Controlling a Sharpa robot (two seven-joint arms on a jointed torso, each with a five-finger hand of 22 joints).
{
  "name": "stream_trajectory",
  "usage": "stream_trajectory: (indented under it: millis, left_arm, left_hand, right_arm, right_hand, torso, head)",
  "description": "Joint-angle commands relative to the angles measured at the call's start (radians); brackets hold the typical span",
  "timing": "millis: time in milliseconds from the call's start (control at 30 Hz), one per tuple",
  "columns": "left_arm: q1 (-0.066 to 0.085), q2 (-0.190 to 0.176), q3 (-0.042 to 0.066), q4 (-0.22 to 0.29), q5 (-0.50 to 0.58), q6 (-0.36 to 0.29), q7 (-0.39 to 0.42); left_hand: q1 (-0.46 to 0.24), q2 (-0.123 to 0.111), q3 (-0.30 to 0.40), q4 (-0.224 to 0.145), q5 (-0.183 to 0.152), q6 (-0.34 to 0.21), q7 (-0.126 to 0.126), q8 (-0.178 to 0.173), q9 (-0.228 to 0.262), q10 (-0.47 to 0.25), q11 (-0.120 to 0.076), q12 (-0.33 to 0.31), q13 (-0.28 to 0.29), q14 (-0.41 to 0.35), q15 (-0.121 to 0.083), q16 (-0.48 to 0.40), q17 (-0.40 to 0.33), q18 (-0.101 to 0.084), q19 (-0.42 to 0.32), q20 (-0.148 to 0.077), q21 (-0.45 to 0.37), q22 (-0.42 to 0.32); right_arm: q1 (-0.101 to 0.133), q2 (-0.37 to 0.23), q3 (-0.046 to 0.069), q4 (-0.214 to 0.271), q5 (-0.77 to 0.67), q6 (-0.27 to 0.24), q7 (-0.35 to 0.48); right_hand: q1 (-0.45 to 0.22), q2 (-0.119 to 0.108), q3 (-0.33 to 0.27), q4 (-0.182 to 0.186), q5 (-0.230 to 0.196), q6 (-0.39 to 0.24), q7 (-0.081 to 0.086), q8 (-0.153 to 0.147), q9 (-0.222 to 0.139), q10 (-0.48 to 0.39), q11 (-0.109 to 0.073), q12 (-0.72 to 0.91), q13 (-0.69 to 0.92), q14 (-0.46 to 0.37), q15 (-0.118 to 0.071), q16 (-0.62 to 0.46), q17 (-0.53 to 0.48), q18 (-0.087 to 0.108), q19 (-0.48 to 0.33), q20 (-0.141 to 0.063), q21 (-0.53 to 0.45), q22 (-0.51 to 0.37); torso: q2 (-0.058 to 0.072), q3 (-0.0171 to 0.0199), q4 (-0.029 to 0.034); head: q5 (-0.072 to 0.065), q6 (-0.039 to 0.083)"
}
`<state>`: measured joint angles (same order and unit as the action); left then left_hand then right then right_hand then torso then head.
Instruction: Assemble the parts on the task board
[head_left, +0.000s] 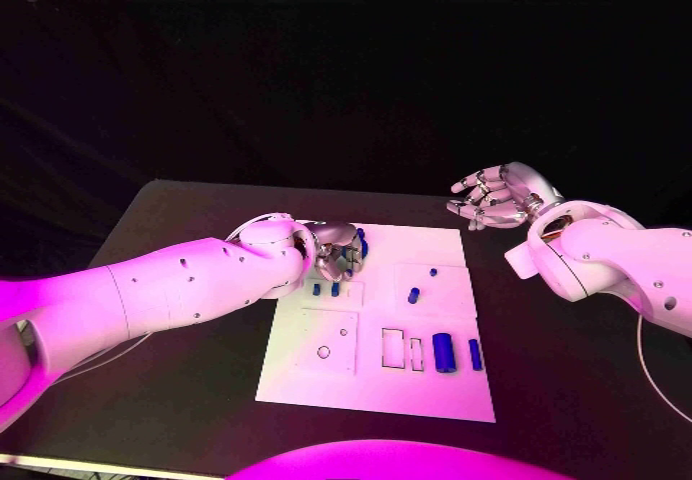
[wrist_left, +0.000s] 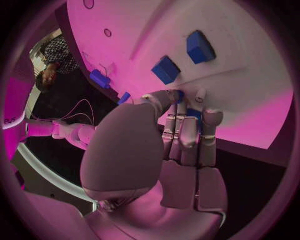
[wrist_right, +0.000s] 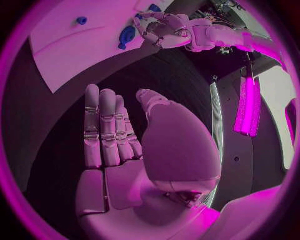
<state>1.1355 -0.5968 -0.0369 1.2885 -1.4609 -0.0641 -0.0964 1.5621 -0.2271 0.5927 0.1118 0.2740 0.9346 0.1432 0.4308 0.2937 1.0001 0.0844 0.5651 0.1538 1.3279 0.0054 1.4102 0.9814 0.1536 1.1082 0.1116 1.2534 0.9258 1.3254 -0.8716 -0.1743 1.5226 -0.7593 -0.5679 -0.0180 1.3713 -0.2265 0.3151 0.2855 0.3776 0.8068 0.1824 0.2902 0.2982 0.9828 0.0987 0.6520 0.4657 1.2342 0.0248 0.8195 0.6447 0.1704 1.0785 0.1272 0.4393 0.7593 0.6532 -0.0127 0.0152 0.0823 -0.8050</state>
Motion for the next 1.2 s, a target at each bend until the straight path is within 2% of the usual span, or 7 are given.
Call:
stream_trajectory:
  millis: [33, 167, 400, 600, 933, 1200]
  left_arm:
    - [-0.005, -0.001, -0.003, -0.002, -0.009, -0.042, 0.011]
    - [-0.005, -0.007, 0.001, 0.008, 0.007, -0.074, 0.028]
    - [-0.005, -0.025, 0.005, 0.036, 0.022, -0.094, 0.034]
    - [-0.005, -0.045, 0.011, 0.058, 0.025, -0.096, 0.030]
    - [-0.004, -0.089, 0.029, 0.100, 0.026, -0.090, 0.012]
    - [-0.004, -0.113, 0.033, 0.111, 0.027, -0.082, -0.009]
  left_hand:
    - [0.002, 0.008, 0.008, -0.014, 0.001, 0.008, -0.001, -0.008, 0.001, 0.021, -0.010, 0.006, 0.011, 0.007, -0.001, 0.006, 0.002, -0.011, 0.008, 0.001, 0.008, 0.010]
    - [-0.018, 0.005, 0.014, -0.018, 0.000, 0.012, -0.001, -0.015, 0.003, 0.029, -0.011, 0.003, 0.014, 0.015, -0.001, 0.008, 0.007, -0.013, 0.013, 0.000, 0.016, 0.020]
    - [-0.038, 0.003, 0.015, -0.018, 0.000, 0.016, -0.001, -0.021, 0.005, 0.035, -0.012, 0.000, 0.016, 0.021, -0.001, 0.010, 0.010, -0.014, 0.017, 0.001, 0.020, 0.026]
    - [-0.043, 0.002, 0.014, -0.018, -0.001, 0.017, -0.002, -0.023, 0.005, 0.038, -0.013, -0.001, 0.017, 0.022, -0.002, 0.010, 0.011, -0.015, 0.018, 0.001, 0.020, 0.027]
    - [-0.056, 0.001, 0.013, -0.016, -0.003, 0.020, -0.003, -0.026, 0.008, 0.041, -0.014, -0.004, 0.018, 0.023, -0.003, 0.010, 0.008, -0.015, 0.020, 0.000, 0.020, 0.029]
    - [-0.059, 0.001, 0.013, -0.016, -0.003, 0.021, -0.003, -0.027, 0.008, 0.041, -0.014, -0.006, 0.018, 0.025, -0.003, 0.010, 0.010, -0.016, 0.022, 0.000, 0.021, 0.031]
  right_arm:
    - [-0.001, 0.001, 0.000, 0.002, -0.010, 0.012, 0.012]
    - [-0.001, 0.001, 0.000, 0.003, -0.010, 0.011, 0.014]
    - [-0.001, 0.001, 0.000, 0.004, -0.009, 0.009, 0.016]
    - [-0.001, 0.001, 0.000, 0.005, -0.009, 0.007, 0.018]
    - [-0.001, -0.001, 0.000, 0.006, -0.009, 0.007, 0.018]
    - [-0.001, -0.002, 0.000, 0.007, -0.009, 0.006, 0.019]
  right_hand:
    - [0.000, -0.007, 0.005, -0.002, 0.002, -0.003, 0.002, 0.006, -0.001, -0.004, 0.003, -0.005, -0.001, -0.005, 0.002, -0.007, -0.001, 0.011, 0.001, 0.006, -0.007, -0.001]
    - [0.000, -0.007, 0.005, -0.002, 0.002, -0.003, 0.002, 0.006, -0.001, -0.004, 0.003, -0.005, -0.001, -0.005, 0.002, -0.007, -0.001, 0.011, 0.001, 0.006, -0.007, -0.001]
    - [0.000, -0.007, 0.005, -0.002, 0.002, -0.003, 0.002, 0.006, -0.001, -0.004, 0.003, -0.005, -0.001, -0.005, 0.002, -0.007, -0.001, 0.011, 0.001, 0.006, -0.007, -0.001]
    - [0.000, -0.006, 0.006, -0.001, 0.003, -0.003, 0.002, 0.008, -0.001, -0.003, 0.003, -0.005, -0.004, -0.004, 0.002, -0.009, -0.001, 0.011, 0.002, 0.006, -0.009, -0.003]
    - [0.000, -0.006, 0.006, -0.001, 0.003, -0.003, 0.002, 0.008, -0.001, -0.003, 0.003, -0.005, -0.004, -0.004, 0.002, -0.009, -0.001, 0.011, 0.002, 0.006, -0.009, -0.003]
    - [0.000, -0.006, 0.007, -0.002, 0.003, -0.003, 0.002, 0.008, -0.001, -0.003, 0.003, -0.006, -0.005, -0.004, 0.002, -0.010, -0.001, 0.011, 0.002, 0.006, -0.010, -0.004]
  torso:
    - [0.000, 0.0000, 0.0002]
    - [0.000, 0.0000, 0.0004]
    - [-0.001, 0.0002, 0.0007]
    - [-0.001, 0.0006, 0.0007]
    - [0.000, 0.0002, 0.0004]
    - [0.000, -0.0008, -0.0003]
  head:
    - [0.001, 0.002]
    - [0.002, 0.004]
    - [0.004, 0.008]
    - [0.006, 0.009]
    - [0.008, 0.010]
    - [0.008, 0.008]
